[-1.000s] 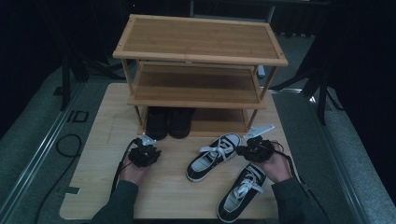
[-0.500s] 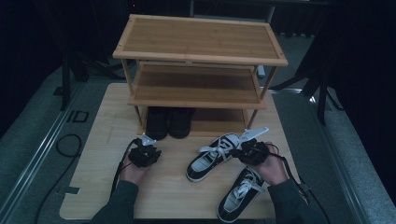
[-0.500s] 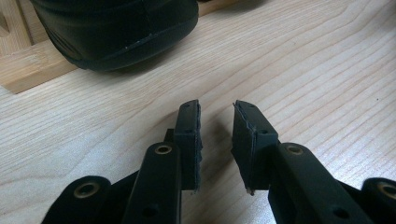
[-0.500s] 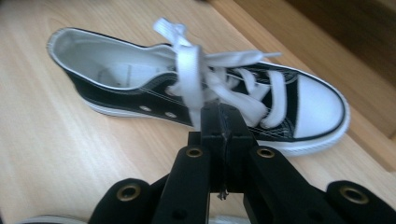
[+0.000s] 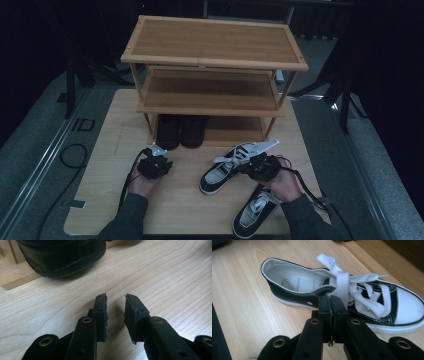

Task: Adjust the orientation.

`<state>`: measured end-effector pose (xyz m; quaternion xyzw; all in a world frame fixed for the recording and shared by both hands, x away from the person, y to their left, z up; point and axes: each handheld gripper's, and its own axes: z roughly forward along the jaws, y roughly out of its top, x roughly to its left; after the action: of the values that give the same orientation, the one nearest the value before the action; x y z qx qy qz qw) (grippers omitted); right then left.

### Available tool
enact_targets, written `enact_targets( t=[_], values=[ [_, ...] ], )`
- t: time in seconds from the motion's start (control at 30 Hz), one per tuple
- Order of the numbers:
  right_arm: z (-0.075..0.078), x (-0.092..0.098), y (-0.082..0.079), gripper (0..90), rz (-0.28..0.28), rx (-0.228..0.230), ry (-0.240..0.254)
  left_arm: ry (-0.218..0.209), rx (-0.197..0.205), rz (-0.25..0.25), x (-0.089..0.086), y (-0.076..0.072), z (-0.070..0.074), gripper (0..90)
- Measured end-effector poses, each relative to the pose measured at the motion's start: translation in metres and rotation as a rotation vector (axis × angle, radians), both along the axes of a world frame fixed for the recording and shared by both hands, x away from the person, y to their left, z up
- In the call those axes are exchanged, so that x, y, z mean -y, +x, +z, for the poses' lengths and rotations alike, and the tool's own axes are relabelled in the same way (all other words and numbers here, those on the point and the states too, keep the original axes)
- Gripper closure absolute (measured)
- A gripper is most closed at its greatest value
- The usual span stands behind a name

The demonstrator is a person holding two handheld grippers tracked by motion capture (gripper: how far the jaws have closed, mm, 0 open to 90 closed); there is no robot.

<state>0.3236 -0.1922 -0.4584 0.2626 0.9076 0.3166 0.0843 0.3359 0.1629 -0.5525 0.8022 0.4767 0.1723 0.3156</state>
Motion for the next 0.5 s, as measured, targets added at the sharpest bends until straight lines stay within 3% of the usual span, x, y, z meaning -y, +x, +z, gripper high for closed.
enact_targets(
  t=[0.5],
  values=[
    [-0.002, -0.020, 0.006, 76.4, -0.023, 0.015, 0.008, -0.002, -0.002, -0.001, 0.000, 0.000, 0.000, 71.1]
  ],
)
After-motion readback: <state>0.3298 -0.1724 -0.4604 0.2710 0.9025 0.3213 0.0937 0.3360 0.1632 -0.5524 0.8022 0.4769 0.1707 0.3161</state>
